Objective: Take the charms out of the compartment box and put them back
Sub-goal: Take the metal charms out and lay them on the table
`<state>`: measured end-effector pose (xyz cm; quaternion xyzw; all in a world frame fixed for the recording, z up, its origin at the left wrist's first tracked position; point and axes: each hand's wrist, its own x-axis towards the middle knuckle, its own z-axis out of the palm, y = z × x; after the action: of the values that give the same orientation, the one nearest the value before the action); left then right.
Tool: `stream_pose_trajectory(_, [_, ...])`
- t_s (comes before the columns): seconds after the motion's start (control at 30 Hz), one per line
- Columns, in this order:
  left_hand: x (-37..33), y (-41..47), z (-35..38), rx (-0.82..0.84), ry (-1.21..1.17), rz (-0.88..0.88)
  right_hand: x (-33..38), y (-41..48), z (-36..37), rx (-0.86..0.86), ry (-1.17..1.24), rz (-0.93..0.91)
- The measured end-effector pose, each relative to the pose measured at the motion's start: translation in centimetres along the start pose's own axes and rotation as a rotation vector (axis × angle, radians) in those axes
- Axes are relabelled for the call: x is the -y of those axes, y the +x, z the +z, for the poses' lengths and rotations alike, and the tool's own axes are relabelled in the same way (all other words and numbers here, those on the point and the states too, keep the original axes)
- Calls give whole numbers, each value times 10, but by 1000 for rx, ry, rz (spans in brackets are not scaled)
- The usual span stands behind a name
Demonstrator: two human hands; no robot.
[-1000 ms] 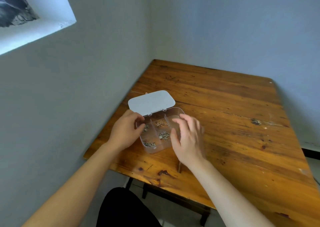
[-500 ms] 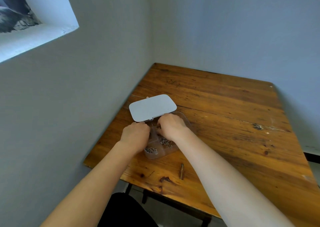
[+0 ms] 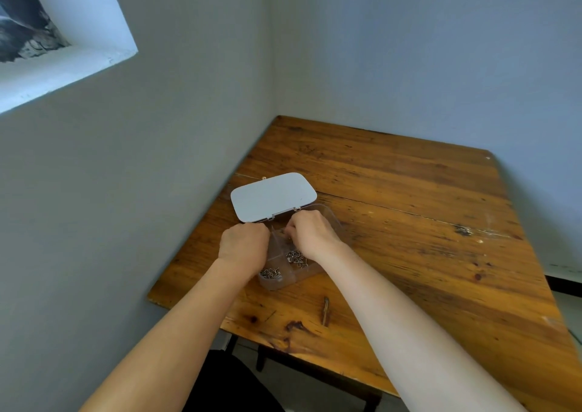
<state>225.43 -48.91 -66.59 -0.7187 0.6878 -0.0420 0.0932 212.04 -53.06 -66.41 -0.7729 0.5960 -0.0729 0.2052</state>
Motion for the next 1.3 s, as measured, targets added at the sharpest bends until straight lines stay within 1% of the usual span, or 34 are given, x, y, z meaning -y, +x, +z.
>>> stream_pose_trajectory(0.07, [1, 0, -1, 0, 0, 13, -6, -6, -4, -69, 189, 25])
stream_pose_trajectory(0.13, [5, -1, -1, -19, -43, 30, -12, -13, -12, -128, 307, 46])
stream_pose_trajectory(0.27, [19, -7, 3, -105, -339, 49, -22, -26, -35, -239, 587, 65])
stream_pose_trajectory(0.33, [23, -12, 4, -178, -489, 52, -27, -31, -48, -301, 754, 87])
stream_pose_trajectory(0.43, [24, -18, -2, -301, -627, 31, -30, -41, -70, -380, 958, 114])
stream_pose_trajectory(0.57, [21, -17, -25, -330, -802, -14, -35, -55, -98, -453, 1155, 129])
stream_pose_trajectory(0.63, [15, -18, -41, -344, -972, -38, -39, -65, -112, -489, 1188, 126])
stream_pose_trajectory(0.7, [4, -22, -59, -313, -1222, -63, -46, -78, -127, -509, 1234, 126])
stream_pose_trajectory(0.73, [-2, -24, -67, -280, -1370, -63, -49, -84, -134, -504, 1297, 117])
stream_pose_trajectory(0.8, [-20, -32, -85, -223, -1624, -32, -61, -105, -148, -502, 1441, 78])
stream_pose_trajectory(0.9, [-37, -36, -104, -193, -1834, 45, -71, -122, -163, -523, 1528, 86])
stream_pose_trajectory(1.0, [-68, -39, -121, -136, -1924, 168, -88, -141, -174, -591, 1512, 149])
stream_pose_trajectory(1.1, [-102, -42, -134, -98, -1939, 247, -111, -155, -179, -633, 1459, 214])
stream_pose_trajectory(1.17, [-123, -45, -135, -86, -1884, 260, -127, -161, -178, -638, 1427, 241])
stream_pose_trajectory(1.3, [-159, -49, -118, -21, -1736, 208, -154, -166, -167, -625, 1352, 283])
